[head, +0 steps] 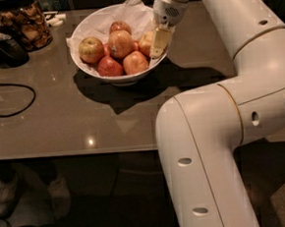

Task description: Pick apple from white bowl

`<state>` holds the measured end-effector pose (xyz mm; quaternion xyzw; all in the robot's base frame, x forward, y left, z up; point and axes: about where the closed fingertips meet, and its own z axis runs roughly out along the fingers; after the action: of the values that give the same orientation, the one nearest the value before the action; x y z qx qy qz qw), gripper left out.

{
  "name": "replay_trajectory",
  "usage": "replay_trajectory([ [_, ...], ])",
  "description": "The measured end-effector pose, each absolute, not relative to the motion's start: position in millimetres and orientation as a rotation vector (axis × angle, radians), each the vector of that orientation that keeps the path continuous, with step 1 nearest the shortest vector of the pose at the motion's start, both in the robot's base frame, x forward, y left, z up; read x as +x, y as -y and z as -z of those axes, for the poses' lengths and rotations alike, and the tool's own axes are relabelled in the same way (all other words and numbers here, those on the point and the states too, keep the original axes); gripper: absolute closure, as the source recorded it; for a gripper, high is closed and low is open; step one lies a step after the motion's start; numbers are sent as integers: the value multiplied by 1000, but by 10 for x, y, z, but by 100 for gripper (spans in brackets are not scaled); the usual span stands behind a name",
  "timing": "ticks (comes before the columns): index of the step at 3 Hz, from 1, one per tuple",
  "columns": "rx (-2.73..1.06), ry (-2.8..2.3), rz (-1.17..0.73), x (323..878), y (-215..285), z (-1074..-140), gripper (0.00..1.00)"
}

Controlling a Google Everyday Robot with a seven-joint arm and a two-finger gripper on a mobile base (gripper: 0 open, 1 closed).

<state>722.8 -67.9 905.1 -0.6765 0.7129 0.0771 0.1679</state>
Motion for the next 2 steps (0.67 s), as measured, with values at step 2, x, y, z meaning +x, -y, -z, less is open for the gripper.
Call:
replay_trajectory([
  [2,-1910,-2051,-241,7211,669,-9025,100],
])
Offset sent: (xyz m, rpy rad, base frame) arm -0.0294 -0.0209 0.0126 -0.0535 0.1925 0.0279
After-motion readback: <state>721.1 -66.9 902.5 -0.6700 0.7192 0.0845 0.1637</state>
